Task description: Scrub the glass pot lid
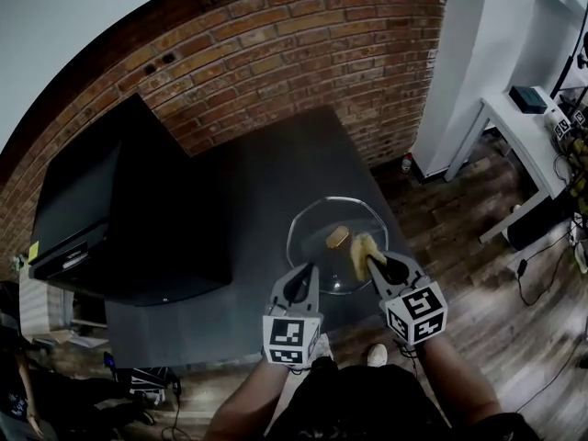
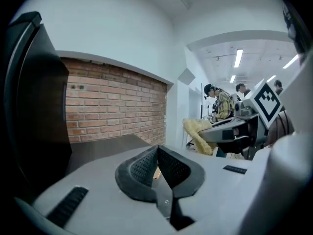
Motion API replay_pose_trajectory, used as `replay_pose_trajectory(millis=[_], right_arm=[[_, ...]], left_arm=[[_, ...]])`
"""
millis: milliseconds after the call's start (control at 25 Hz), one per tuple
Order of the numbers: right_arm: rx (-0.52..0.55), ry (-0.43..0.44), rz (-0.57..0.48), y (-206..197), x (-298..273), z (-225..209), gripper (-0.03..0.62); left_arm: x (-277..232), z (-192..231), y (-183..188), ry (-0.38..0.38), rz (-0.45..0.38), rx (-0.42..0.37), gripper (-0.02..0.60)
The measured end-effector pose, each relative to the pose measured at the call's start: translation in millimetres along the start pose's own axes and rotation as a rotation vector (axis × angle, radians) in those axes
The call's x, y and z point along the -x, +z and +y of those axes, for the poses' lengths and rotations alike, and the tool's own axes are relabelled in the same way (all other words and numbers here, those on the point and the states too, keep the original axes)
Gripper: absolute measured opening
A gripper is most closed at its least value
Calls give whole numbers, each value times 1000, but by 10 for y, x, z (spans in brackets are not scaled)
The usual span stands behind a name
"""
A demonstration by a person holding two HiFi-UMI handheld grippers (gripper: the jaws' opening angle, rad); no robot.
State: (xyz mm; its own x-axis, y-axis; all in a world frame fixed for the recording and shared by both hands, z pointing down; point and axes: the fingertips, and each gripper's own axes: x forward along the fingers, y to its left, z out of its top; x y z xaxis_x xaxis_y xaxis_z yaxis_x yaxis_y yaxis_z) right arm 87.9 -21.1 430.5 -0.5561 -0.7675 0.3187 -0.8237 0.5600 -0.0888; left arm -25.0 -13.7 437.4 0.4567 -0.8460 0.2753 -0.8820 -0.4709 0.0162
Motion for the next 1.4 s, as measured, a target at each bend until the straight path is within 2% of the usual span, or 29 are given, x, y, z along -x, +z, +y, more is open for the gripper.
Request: replay_pose_trajectory(millis=[200,440,800,1400], right_arm=[[-8,23,-41,66,354,-19,48],[-5,66,-34,-49,626,66,48],[15,130,-5,-241,849,150,48],[38,182,1,-370,1055,199,48]], left_arm=[[238,-268,153,31,-31,5,34],[460,-530,93,61,-23,12,34],[638,-800,-82,99,-4,47,34],[773,-1047,-157,136,-19,61,34]])
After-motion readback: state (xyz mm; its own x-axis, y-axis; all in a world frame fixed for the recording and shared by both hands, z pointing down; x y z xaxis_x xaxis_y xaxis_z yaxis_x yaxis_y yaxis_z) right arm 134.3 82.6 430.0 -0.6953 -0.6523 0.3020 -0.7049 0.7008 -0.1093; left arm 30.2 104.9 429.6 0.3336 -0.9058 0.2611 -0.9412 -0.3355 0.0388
